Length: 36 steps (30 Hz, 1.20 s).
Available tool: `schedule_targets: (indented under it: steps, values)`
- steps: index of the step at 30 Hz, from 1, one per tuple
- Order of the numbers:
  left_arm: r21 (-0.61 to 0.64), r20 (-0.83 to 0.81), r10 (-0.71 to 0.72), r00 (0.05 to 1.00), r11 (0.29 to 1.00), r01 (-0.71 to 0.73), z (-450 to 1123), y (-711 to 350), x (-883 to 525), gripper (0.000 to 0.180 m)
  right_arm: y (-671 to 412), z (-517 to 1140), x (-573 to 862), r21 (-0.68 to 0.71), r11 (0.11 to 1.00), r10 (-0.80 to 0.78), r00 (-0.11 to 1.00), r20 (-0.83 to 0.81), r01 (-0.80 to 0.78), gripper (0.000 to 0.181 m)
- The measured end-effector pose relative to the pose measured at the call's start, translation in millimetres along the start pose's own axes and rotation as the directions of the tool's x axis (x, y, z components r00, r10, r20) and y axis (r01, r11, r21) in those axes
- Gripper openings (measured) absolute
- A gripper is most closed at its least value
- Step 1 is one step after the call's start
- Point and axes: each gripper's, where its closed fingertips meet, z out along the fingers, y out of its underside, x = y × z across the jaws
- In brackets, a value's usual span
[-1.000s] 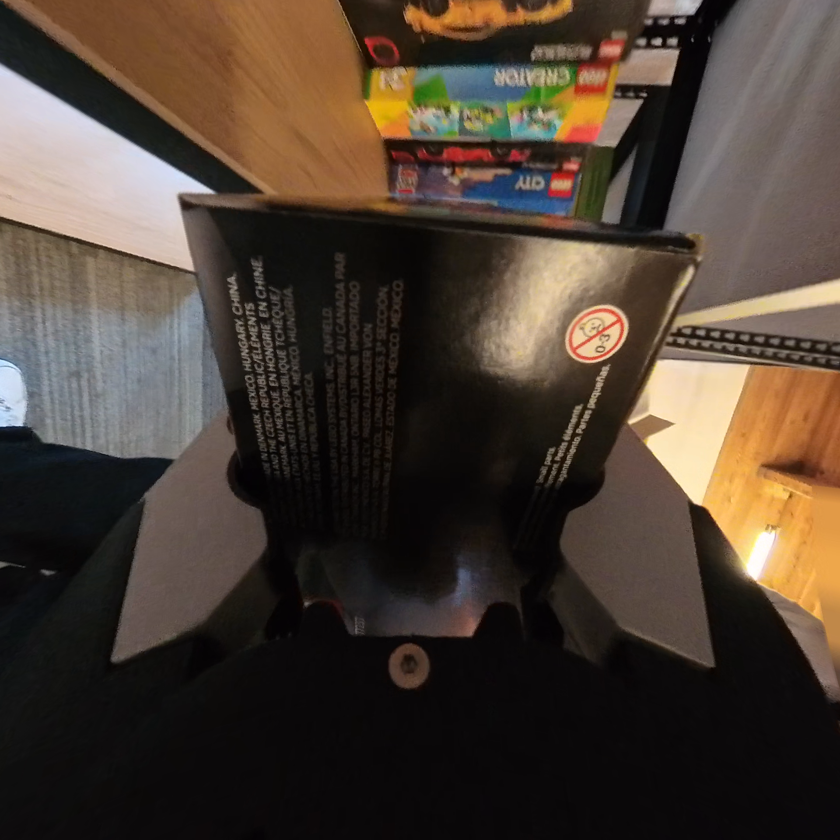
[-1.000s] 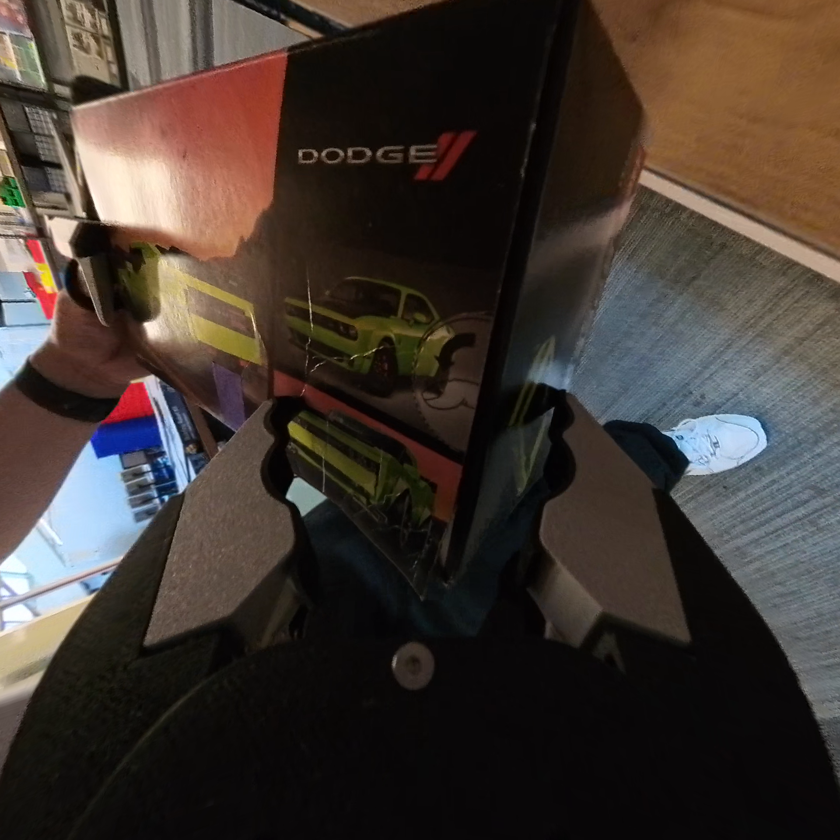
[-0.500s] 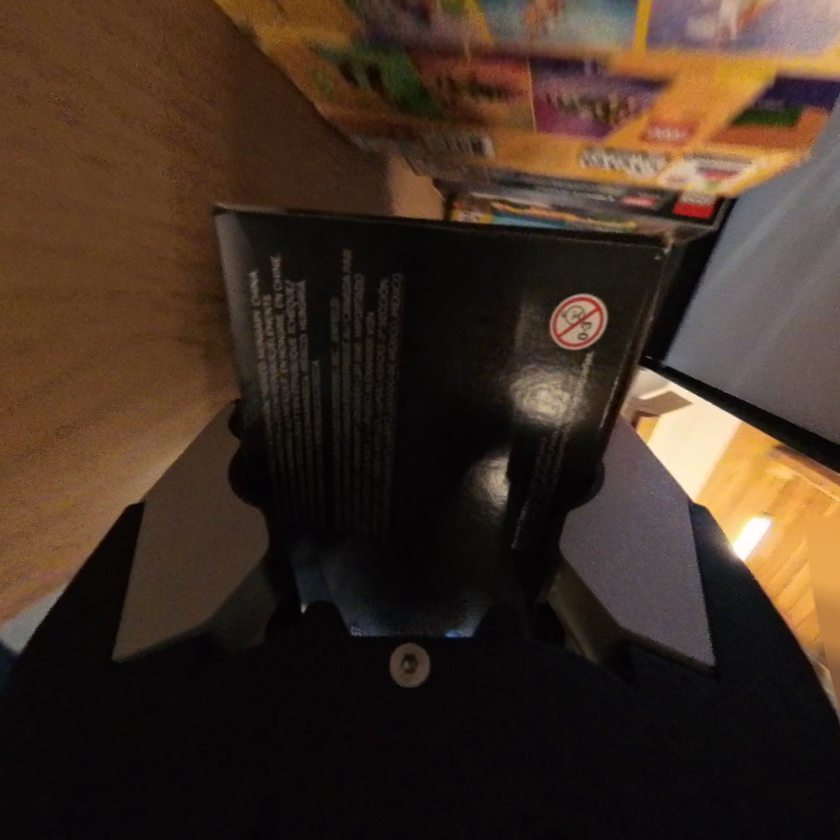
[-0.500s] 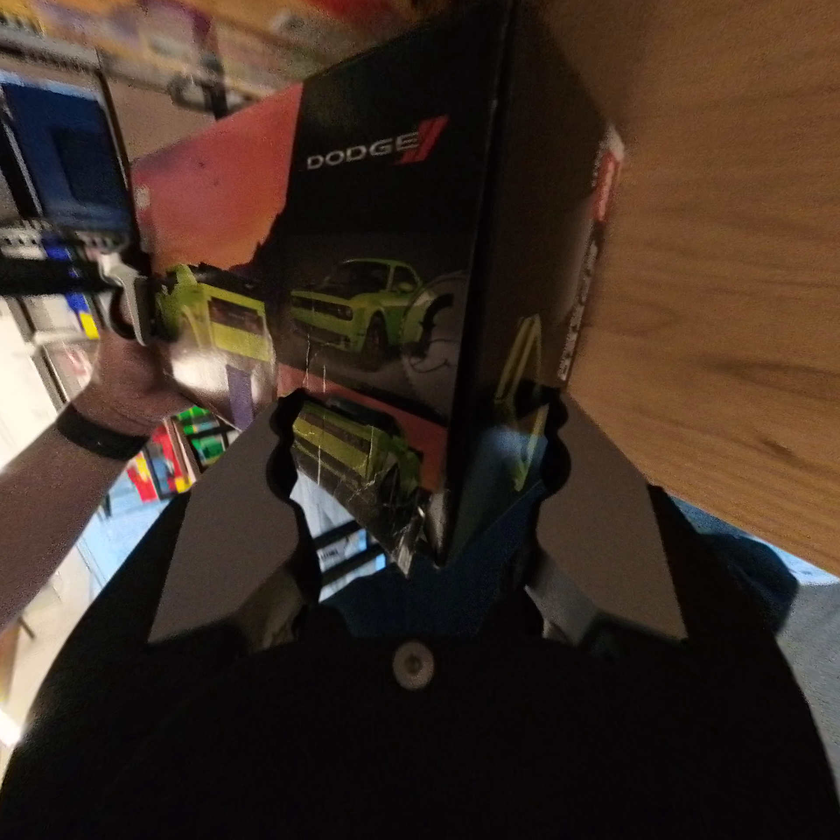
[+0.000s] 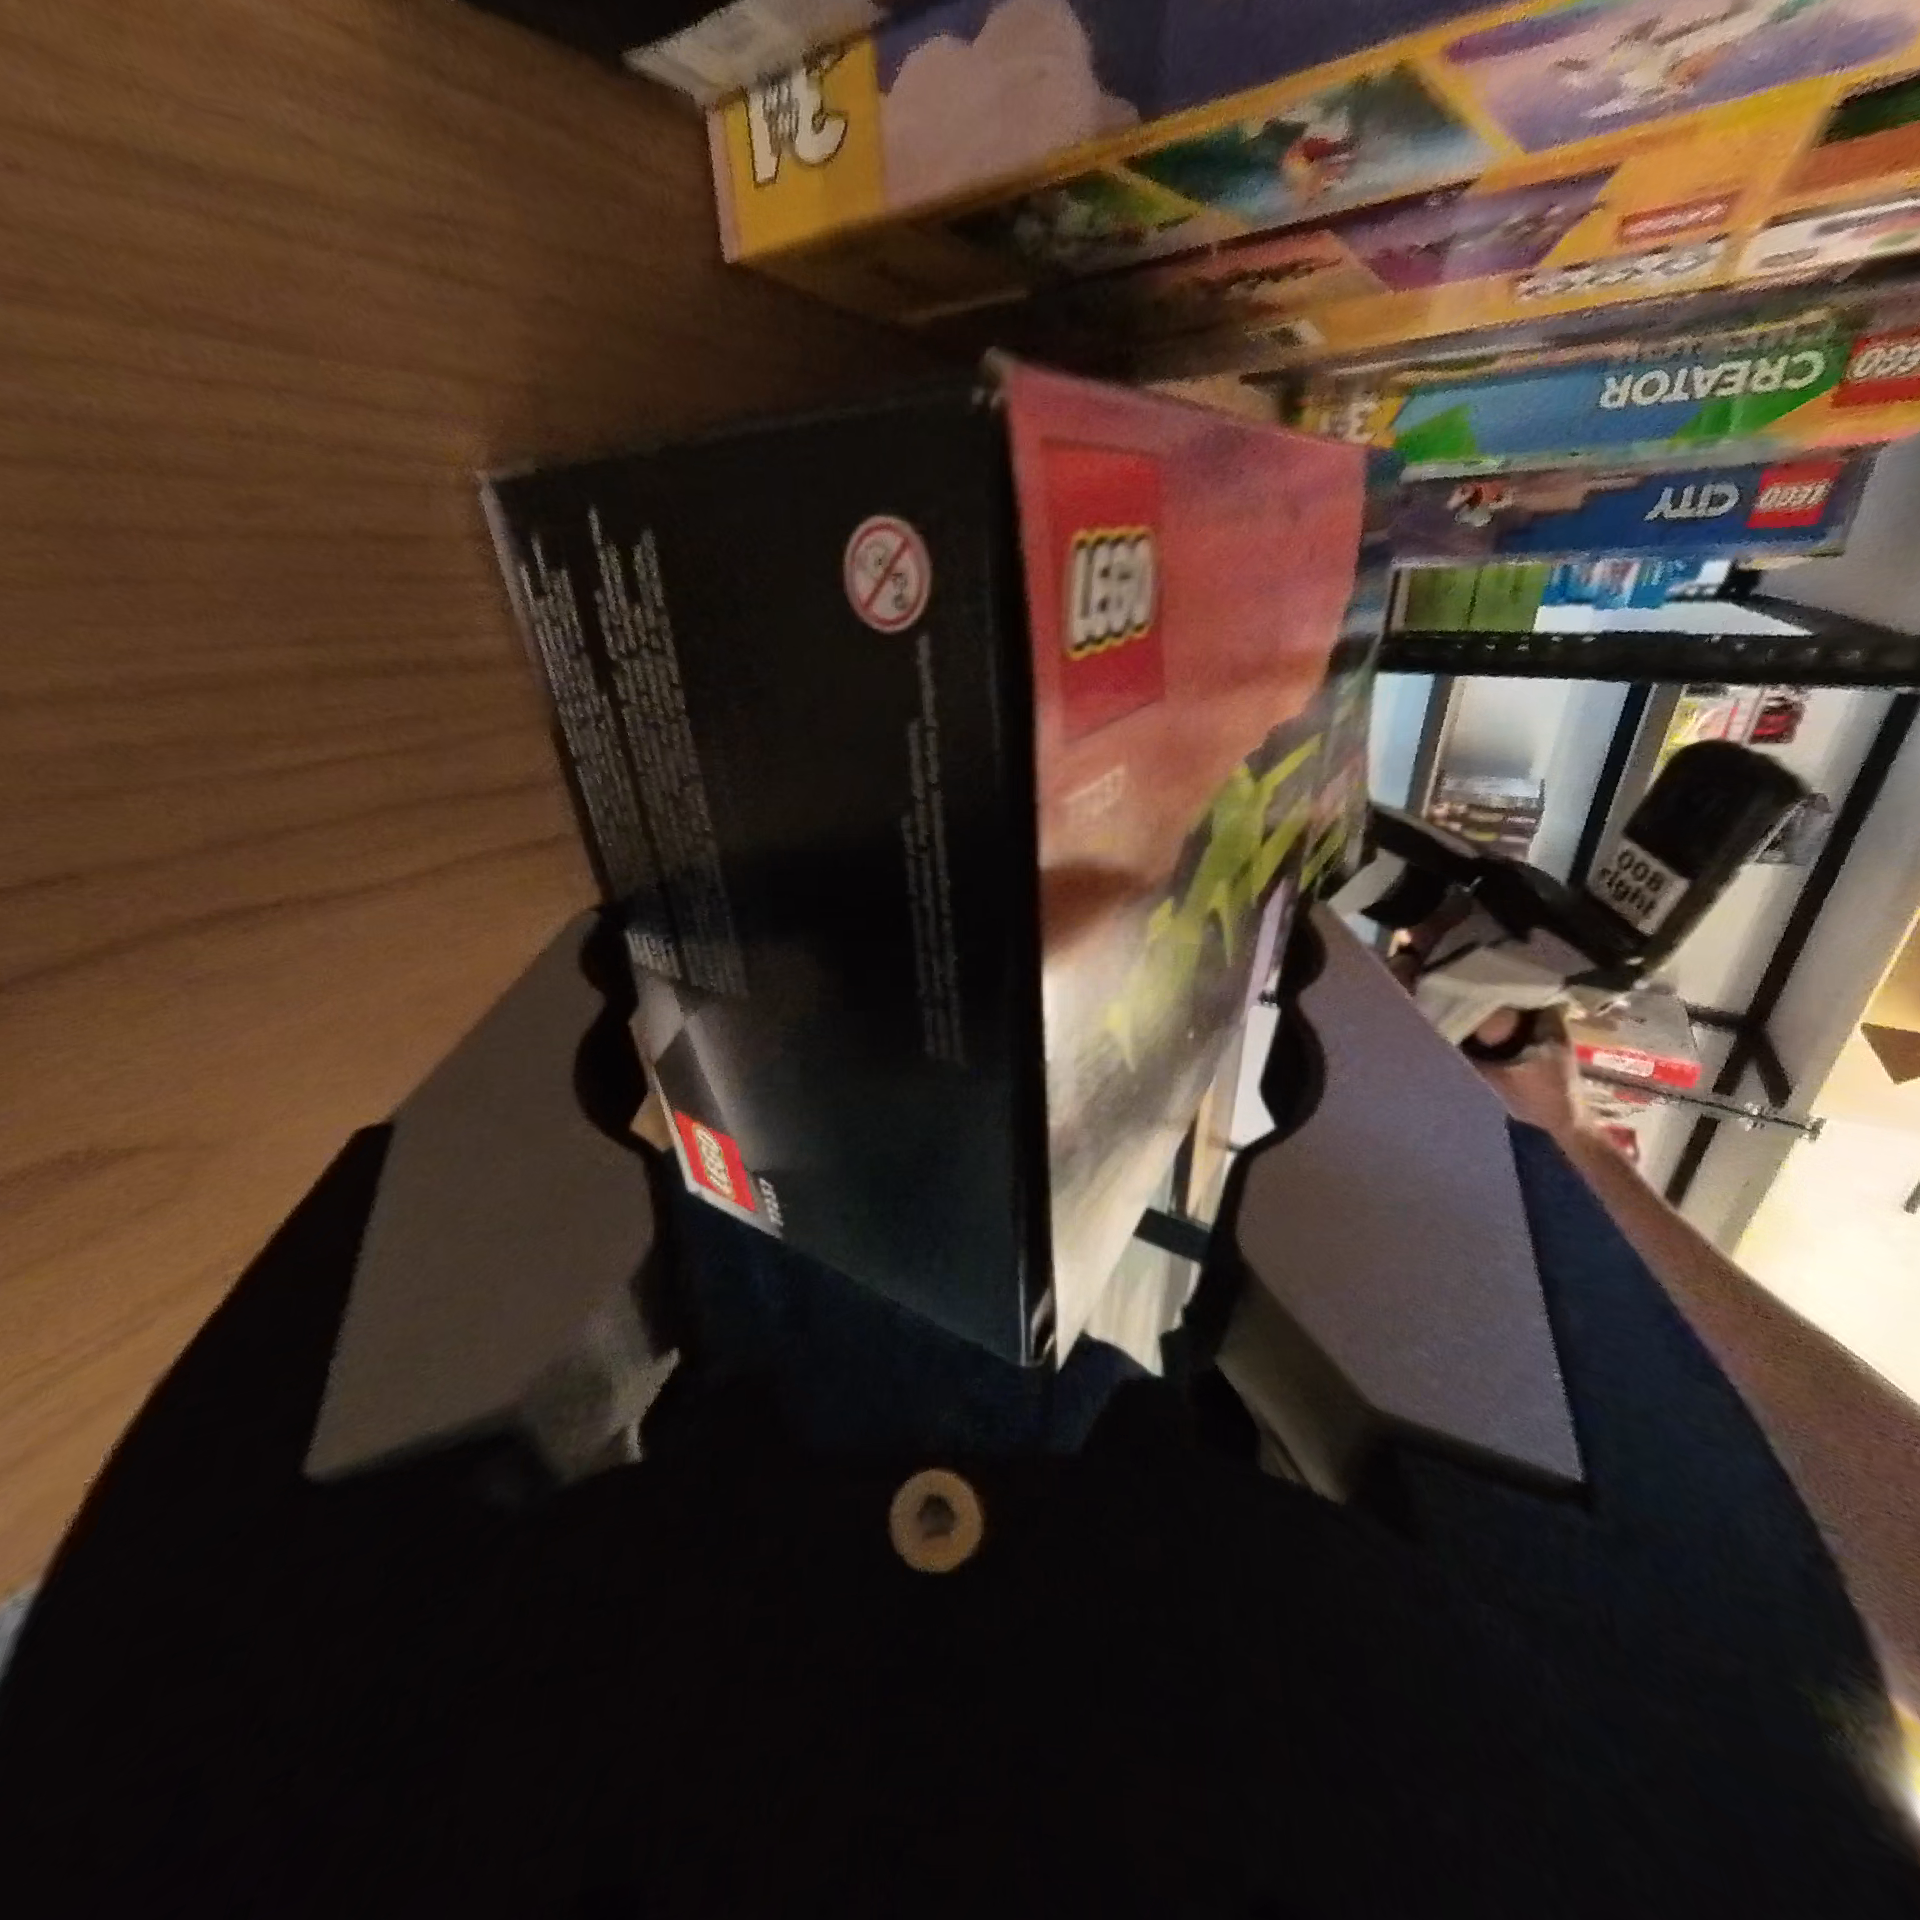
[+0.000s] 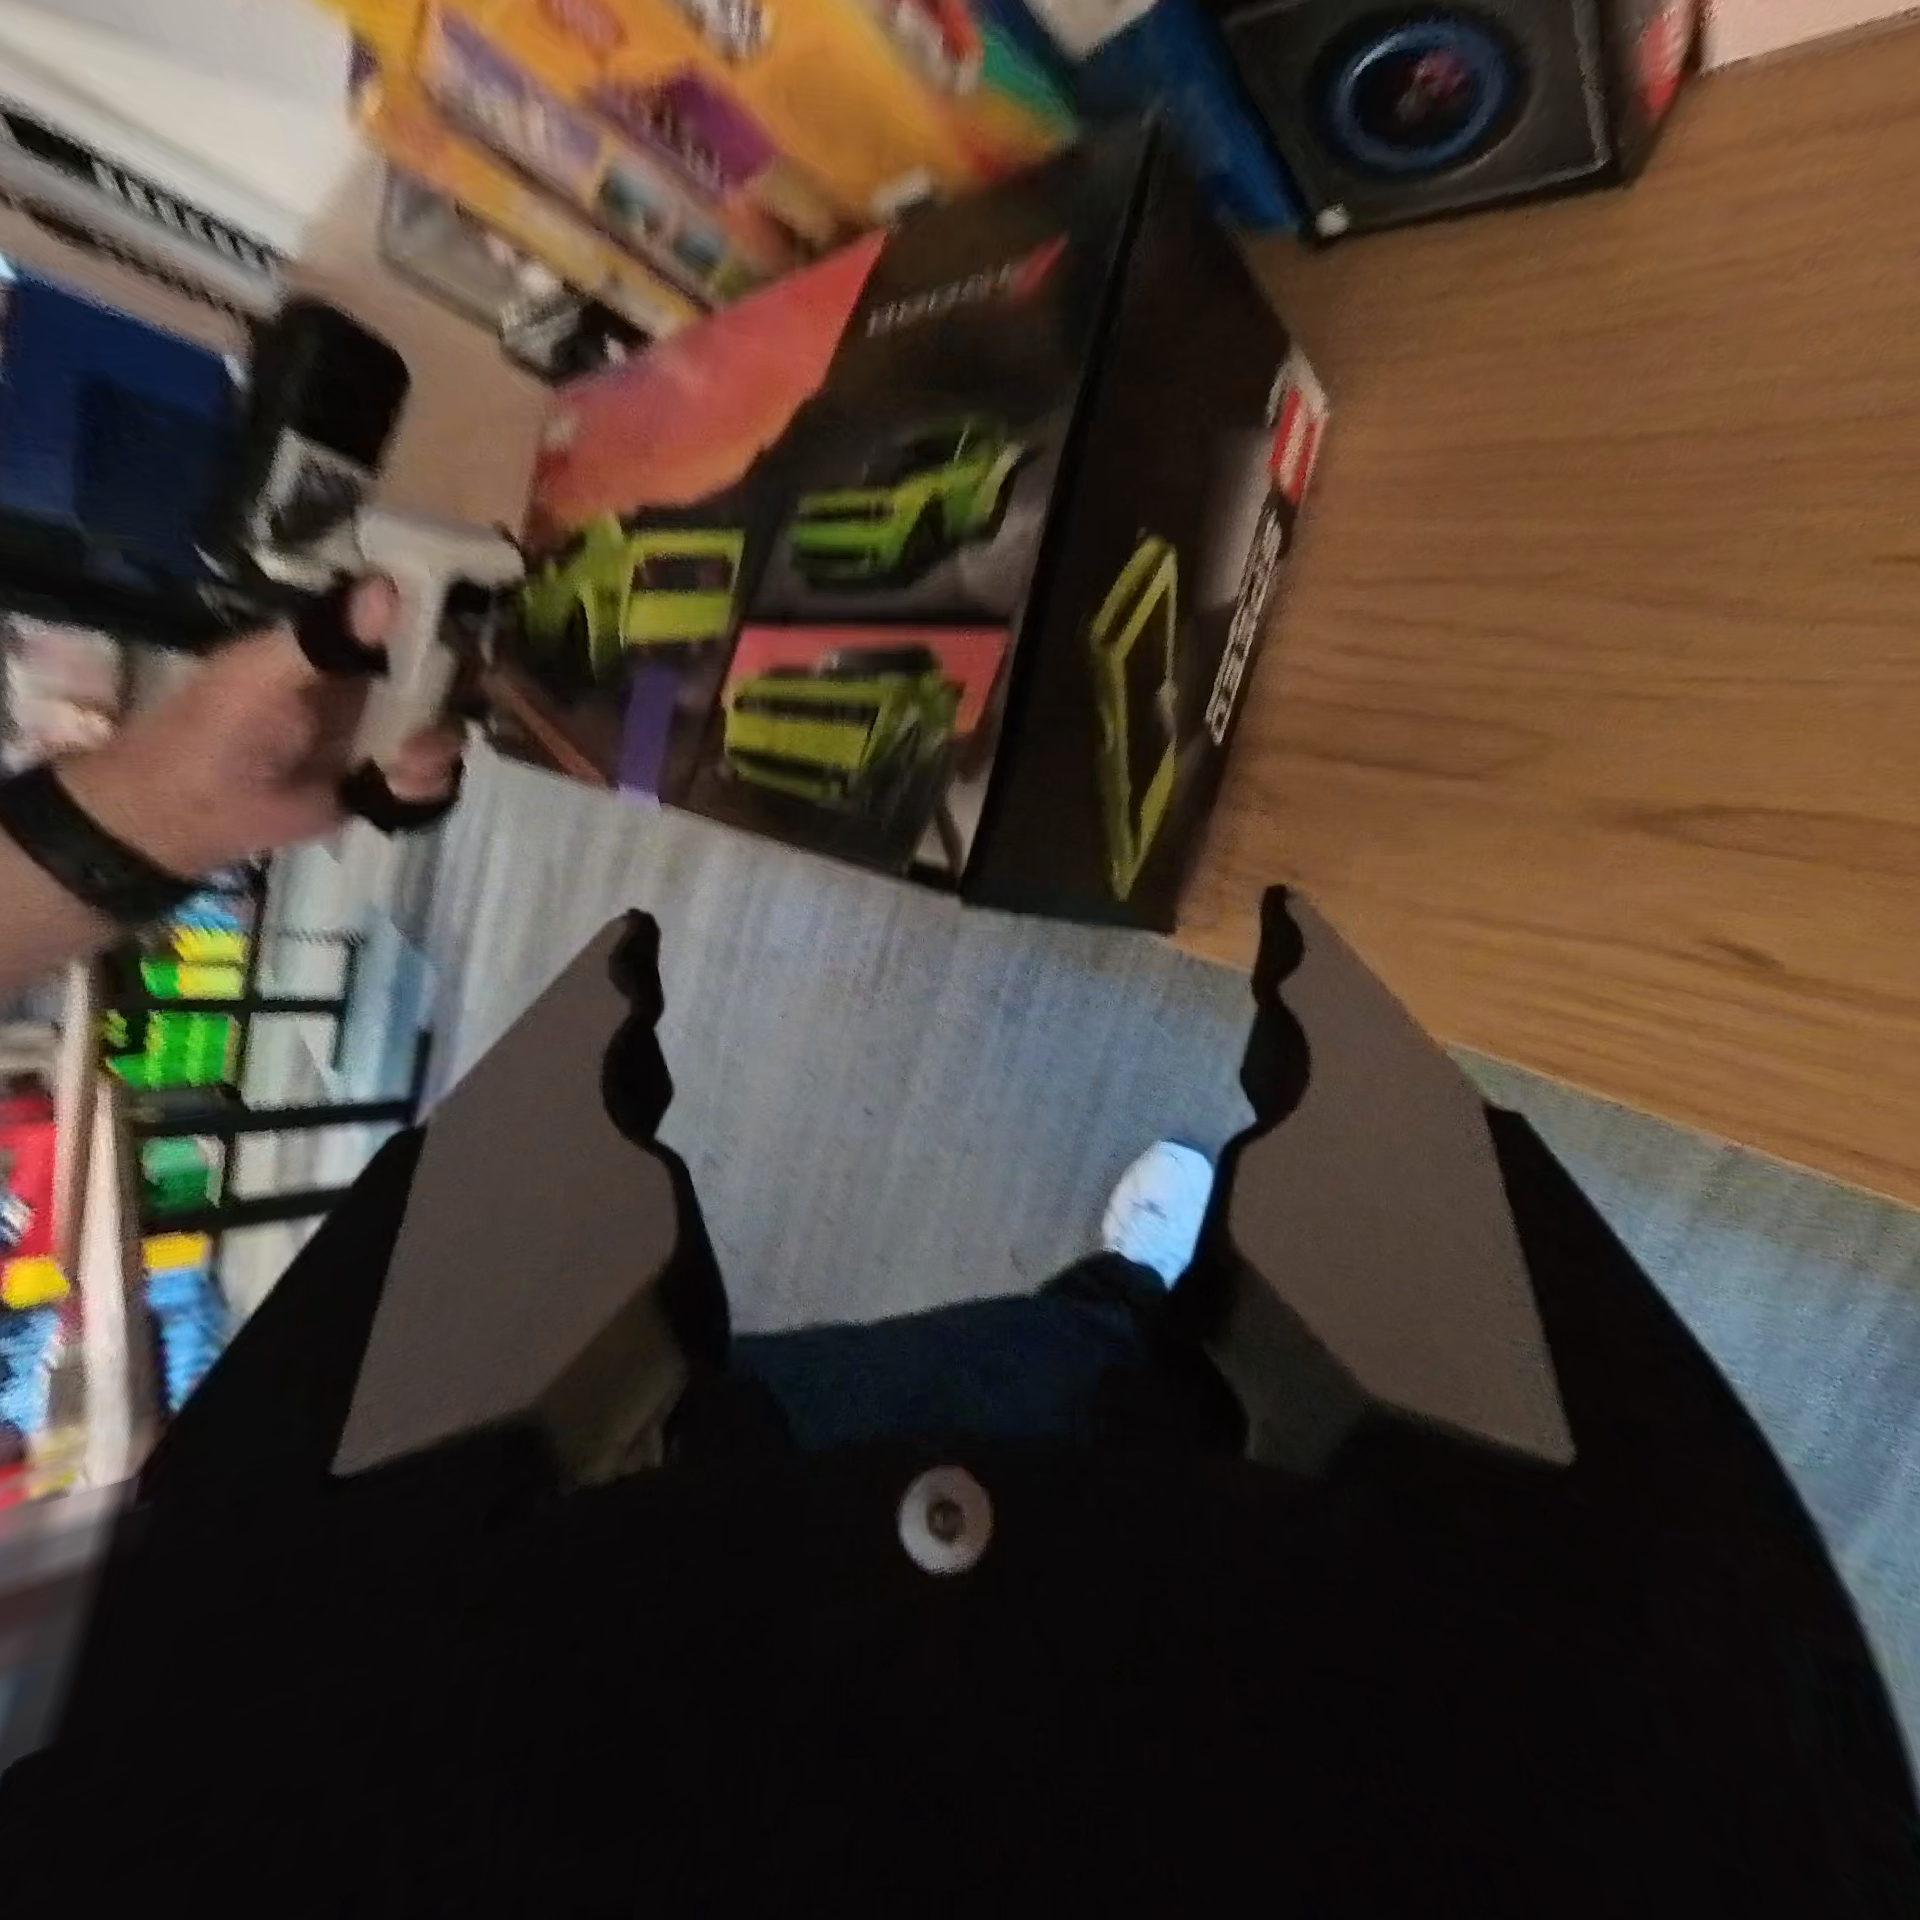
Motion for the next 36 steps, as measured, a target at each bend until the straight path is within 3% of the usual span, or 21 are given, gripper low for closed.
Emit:
schedule_targets:
  steps: [2, 5, 7, 9, 12, 15, 17, 21, 26, 29, 33, 36]
  values:
    - [0.054, -0.015, 0.035, 0.999, 0.998, -0.035, -7.3, -10.2, 8.8, 0.122, 12.8, 6.6, -1.2, -0.057, 0.995, -0.079, 0.997, -0.016, 0.078, 0.114]
    - [0.059, 0.053, 0.244, 0.968, 0.967, -0.247, -23.0, -5.1, 18.8, 0.123, 28.1, 22.2, 8.8, -0.152, 0.97, -0.205, 0.976, -0.076, 0.192, 0.118]
    - [-0.033, 0.114, 0.412, 0.904, 0.911, -0.411, -25.9, 20.4, 15.4, 0.127, 32.4, 30.5, 20.1, -0.199, 0.95, -0.267, 0.956, -0.117, 0.241, 0.117]
    - [-0.158, 0.142, 0.547, 0.825, 0.836, -0.526, -19.6, 52.6, 8.3, 0.115, 34.9, 35.6, 36.3, -0.258, 0.93, -0.311, 0.933, -0.179, 0.26, 0.112]
    - [-0.382, 0.287, 0.718, 0.634, 0.693, -0.611, -7.8, 73.6, -26.5, 0.108, 31.0, 45.2, 31.0, -0.271, 0.903, -0.377, 0.917, -0.133, 0.333, 0.094]
    - [-0.484, 0.373, 0.789, 0.488, 0.614, -0.623, -2.3, 63.8, -40.0, 0.077, 20.4, 50.2, 23.5, -0.264, 0.887, -0.419, 0.9, -0.12, 0.378, 0.071]
    - [-0.464, 0.397, 0.77, 0.5, 0.638, -0.614, 0.6, 52.5, -38.0, 0.07, 12.9, 50.9, 27.2, -0.286, 0.885, -0.421, 0.894, -0.153, 0.368, 0.067]
    - [-0.383, 0.389, 0.652, 0.651, 0.757, -0.53, 7.7, 41.5, -32.6, 0.062, 0.8, 47.7, 32.9, -0.313, 0.892, -0.397, 0.896, -0.197, 0.326, 0.063]
    - [-0.351, 0.403, 0.612, 0.681, 0.79, -0.503, 3.1, 36.6, -32.4, 0.06, 6.3, 40.2, 21.5, -0.305, 0.919, -0.317, 0.926, -0.202, 0.248, 0.062]
    - [-0.313, 0.335, 0.586, 0.738, 0.808, -0.499, 2.4, 46.6, -22.1, 0.073, 9.6, 19.4, 14.0, -0.216, 0.956, -0.248, 0.936, -0.25, 0.196, 0.058]
    - [-0.357, 0.283, 0.623, 0.73, 0.774, -0.523, -1.3, 67.1, -20.8, 0.069, 31.8, -37.9, -2.2, 0.009, 0.987, -0.15, 0.941, -0.303, 0.161, 0.049]
    - [-0.341, 0.35, 0.591, 0.727, 0.803, -0.489, -7.9, 64.8, -27.0, 0.068, 80.6, -91.1, -18.2, 0.099, 0.989, -0.076, 0.947, -0.311, 0.112, 0.049]
